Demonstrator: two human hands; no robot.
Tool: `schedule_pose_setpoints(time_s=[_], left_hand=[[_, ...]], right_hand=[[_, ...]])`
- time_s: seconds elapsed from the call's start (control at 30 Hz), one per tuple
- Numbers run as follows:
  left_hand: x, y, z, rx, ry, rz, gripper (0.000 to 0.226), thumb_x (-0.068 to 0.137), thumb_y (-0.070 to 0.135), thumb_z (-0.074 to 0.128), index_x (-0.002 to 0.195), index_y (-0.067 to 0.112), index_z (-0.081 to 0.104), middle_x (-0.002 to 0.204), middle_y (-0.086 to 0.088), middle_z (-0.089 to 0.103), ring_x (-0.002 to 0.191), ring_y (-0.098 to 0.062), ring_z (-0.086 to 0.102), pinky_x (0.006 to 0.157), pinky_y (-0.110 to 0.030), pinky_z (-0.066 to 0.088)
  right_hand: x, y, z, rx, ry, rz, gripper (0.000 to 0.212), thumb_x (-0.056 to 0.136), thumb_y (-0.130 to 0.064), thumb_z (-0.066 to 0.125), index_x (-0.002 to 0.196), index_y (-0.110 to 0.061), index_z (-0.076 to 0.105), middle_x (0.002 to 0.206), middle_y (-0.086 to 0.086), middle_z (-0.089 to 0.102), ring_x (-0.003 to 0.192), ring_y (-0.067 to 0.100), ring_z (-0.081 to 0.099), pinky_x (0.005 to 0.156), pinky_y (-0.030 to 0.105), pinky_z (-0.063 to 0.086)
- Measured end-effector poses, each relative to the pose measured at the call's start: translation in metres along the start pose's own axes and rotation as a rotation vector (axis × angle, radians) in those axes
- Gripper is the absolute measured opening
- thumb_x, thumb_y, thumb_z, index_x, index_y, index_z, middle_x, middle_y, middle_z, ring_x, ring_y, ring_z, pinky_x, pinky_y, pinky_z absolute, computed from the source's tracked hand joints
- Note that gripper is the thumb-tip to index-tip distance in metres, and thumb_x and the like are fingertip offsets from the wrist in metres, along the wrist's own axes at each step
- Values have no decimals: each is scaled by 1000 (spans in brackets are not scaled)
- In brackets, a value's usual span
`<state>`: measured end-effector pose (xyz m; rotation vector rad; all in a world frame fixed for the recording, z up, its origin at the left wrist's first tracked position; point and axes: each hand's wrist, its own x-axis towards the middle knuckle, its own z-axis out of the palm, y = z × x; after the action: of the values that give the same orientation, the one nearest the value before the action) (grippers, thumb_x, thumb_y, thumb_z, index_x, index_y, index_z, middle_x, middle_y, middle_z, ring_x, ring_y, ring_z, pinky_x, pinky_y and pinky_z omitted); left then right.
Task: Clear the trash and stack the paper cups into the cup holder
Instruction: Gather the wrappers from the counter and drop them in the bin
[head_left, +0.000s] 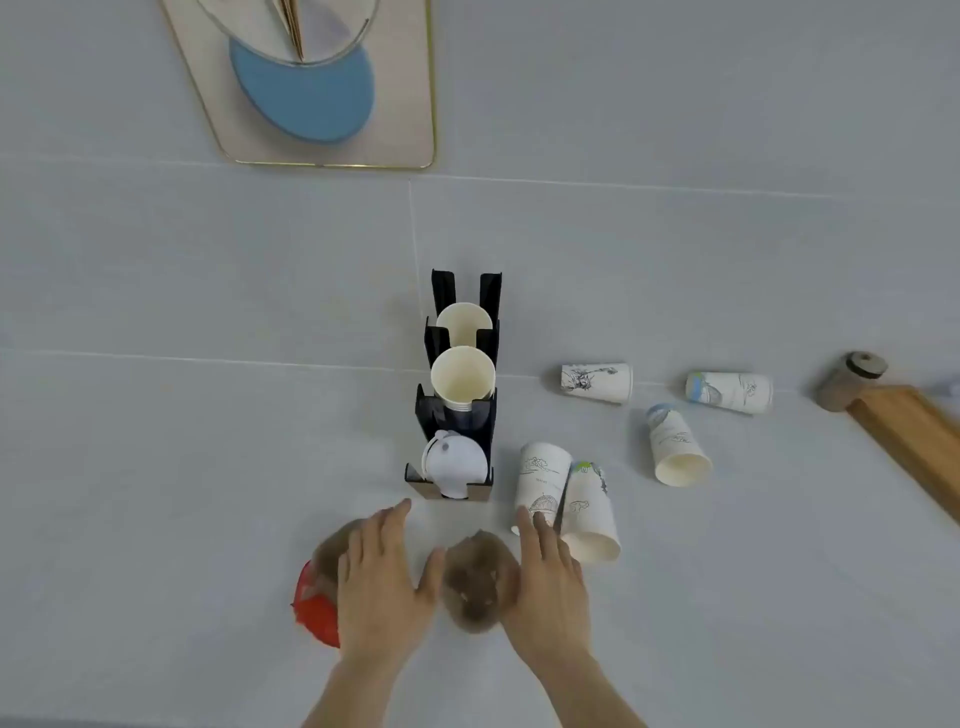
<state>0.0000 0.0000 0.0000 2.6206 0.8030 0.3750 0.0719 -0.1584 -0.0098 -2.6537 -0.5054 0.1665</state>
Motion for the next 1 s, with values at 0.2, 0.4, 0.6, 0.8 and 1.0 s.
schedule_pose_setpoints(time_s=[0.2, 0.4, 0.6, 0.8, 1.0], left_hand=[[-22, 0, 31, -228, -285, -205, 58, 91, 41, 60, 143, 28, 39, 138, 5, 55, 114, -17, 64, 91, -33, 56], [-29, 0, 53, -356, -456, -432, 66, 89, 37, 63, 147, 25, 33, 125, 1, 67, 106, -21, 69, 94, -38, 54], [-27, 0, 44, -399, -413, -475, 29, 92, 25, 59, 120, 30, 55, 102, 10, 69, 91, -13, 68, 76, -26, 52], [-19, -15, 7, -478, -216, -380, 18, 88, 36, 70, 86, 33, 52, 77, 14, 69, 68, 0, 65, 60, -18, 50], [-11, -53, -22, -322, 23, -322, 21, 87, 46, 63, 79, 32, 50, 79, 15, 59, 76, -10, 56, 65, -27, 39]], right_hand=[[-5, 3, 20, 94, -163, 107, 69, 97, -27, 48, 158, -26, 15, 147, -4, 45, 129, 22, 48, 95, 35, 48], [-3, 3, 35, 169, -167, 221, 60, 97, -23, 50, 153, -23, 32, 136, 0, 52, 120, 25, 57, 93, 38, 49], [1, 3, 46, 337, -181, 460, 57, 92, -30, 61, 146, -19, 46, 121, 2, 65, 115, 26, 62, 96, 38, 48], [5, -19, 45, 551, -130, 473, 23, 87, -23, 67, 110, -21, 70, 93, -2, 70, 89, 24, 67, 83, 40, 57], [18, -77, 54, 617, -111, 293, 26, 89, -26, 66, 115, -29, 71, 99, -3, 67, 83, 14, 67, 80, 36, 58]])
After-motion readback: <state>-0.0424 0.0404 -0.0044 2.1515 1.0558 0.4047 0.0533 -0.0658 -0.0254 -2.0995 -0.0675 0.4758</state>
